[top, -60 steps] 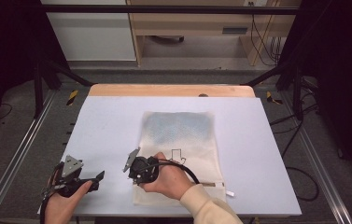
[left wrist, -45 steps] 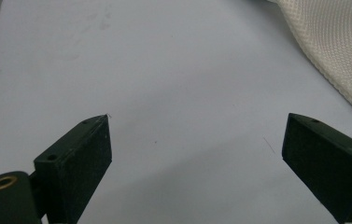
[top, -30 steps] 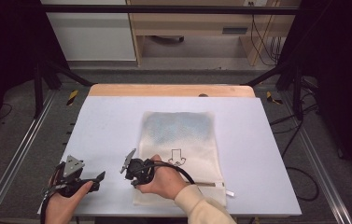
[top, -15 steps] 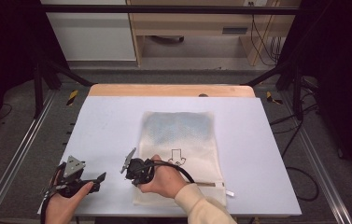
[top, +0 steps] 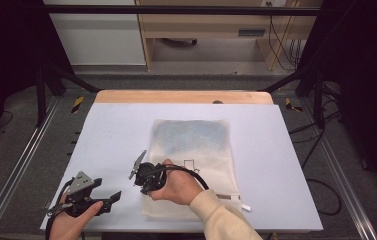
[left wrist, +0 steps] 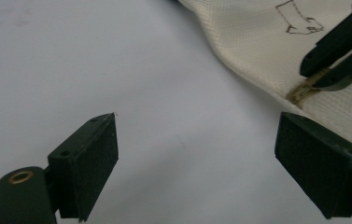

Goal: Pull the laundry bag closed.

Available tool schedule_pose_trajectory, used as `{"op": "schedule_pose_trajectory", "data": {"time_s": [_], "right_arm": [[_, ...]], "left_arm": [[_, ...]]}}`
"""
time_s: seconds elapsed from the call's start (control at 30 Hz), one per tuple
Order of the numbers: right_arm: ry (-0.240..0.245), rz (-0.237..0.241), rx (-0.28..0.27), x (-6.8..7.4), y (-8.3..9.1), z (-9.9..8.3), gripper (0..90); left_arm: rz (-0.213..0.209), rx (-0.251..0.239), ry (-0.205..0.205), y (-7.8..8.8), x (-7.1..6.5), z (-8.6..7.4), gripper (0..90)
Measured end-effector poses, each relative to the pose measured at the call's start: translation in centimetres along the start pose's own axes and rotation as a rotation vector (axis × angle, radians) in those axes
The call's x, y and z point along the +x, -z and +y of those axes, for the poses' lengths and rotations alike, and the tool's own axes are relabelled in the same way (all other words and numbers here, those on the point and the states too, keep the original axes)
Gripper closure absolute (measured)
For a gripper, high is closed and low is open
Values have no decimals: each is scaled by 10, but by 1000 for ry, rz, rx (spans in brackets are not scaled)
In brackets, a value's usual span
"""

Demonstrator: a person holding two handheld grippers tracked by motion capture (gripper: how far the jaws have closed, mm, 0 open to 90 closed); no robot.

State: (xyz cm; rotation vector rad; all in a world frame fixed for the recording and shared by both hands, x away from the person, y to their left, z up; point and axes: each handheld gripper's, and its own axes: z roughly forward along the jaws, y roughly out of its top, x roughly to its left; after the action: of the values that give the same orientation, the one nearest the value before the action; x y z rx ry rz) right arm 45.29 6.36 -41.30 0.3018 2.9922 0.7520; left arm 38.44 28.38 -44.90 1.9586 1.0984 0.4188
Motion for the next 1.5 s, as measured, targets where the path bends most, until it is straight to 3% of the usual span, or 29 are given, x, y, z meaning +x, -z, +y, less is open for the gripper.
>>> {"op": "schedule_pose_trajectory", "data": {"time_s": [0.07, 0.1, 0.13, 0.27, 0.37, 0.5, 0.6, 0.67, 0.83, 1.1, 1.5], "right_arm": [[4, -5, 6, 0, 1, 1, 817], [3, -10, 7, 0, 2, 1, 816], [3, -10, 7, 0, 2, 1, 816], [10, -23, 3, -1, 1, 1, 816], [15, -26, 6, 1, 0, 1, 817], [10, -21, -9, 0, 3, 1, 817], [8, -20, -10, 0, 4, 0, 817], [9, -21, -12, -1, 4, 0, 817], [8, -23, -18, 0, 5, 0, 818], [8, -14, -26, -1, 9, -1, 818], [18, -21, -30, -1, 12, 1, 819]], "left_arm": [[-34, -1, 1, -1, -6, 1, 129], [-93, -3, 17, -4, -10, 1, 145], [-93, -3, 17, -4, -10, 1, 163], [-177, 9, 57, -14, -16, 0, 143], [-174, 34, 30, -19, -23, 0, 111], [-186, 25, 42, -22, -26, 0, 102], [-192, 33, 29, -29, -30, 3, 136], [-217, 23, 49, -33, -34, 4, 138], [-254, 40, 38, -39, -43, 4, 149], [-304, 31, 84, -47, -43, 4, 192], [-331, 54, 79, -60, -48, 5, 277]]}}
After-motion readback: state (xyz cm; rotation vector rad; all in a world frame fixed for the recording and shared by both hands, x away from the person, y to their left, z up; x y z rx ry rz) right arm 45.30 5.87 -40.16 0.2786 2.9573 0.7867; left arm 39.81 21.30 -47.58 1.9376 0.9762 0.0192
